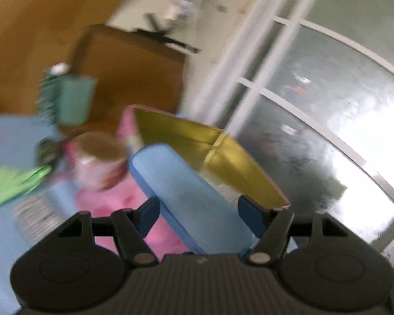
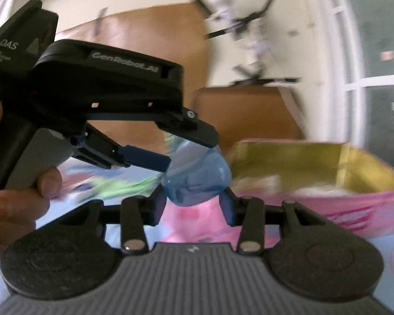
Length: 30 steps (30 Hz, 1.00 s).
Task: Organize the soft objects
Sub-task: 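Place the blue case into the pink tin and release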
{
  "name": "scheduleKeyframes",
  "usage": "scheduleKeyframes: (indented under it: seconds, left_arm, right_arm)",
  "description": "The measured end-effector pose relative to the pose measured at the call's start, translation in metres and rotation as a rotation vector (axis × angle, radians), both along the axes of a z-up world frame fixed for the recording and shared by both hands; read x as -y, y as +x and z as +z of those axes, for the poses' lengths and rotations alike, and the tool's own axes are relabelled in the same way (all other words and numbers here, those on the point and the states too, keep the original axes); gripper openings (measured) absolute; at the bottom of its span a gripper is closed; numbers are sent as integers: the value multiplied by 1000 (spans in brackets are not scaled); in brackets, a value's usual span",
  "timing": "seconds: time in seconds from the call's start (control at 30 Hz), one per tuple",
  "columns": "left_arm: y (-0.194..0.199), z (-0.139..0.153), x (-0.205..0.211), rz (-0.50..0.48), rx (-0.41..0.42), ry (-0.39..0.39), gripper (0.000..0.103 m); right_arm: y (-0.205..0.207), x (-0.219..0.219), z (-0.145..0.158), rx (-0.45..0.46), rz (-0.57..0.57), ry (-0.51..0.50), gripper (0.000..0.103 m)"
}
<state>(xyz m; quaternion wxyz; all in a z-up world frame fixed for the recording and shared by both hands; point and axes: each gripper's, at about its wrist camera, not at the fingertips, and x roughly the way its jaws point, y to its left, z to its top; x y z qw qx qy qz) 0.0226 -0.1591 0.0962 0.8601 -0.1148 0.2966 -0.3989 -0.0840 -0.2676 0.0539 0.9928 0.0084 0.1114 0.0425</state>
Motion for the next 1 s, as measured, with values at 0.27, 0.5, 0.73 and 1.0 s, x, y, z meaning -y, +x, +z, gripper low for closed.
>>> scheduleKeyframes:
  seconds: [0.27,0.5,0.73,1.0]
  left_arm:
    - [28,-4,94,-9,98,113,79]
    - [16,-6,29,78,127,81,89]
    - [-11,-30,-68,211,116,103,89]
    - [-50,-66,-180,427,92,226,89]
  right_arm:
    - [59,51,-13,-36,-233,-111,38]
    - [74,73,-20,-32,-326,-114,45]
    - [44,52,-13,59,-333,-151,48]
    - [42,21,-6,41,-218,-83,48]
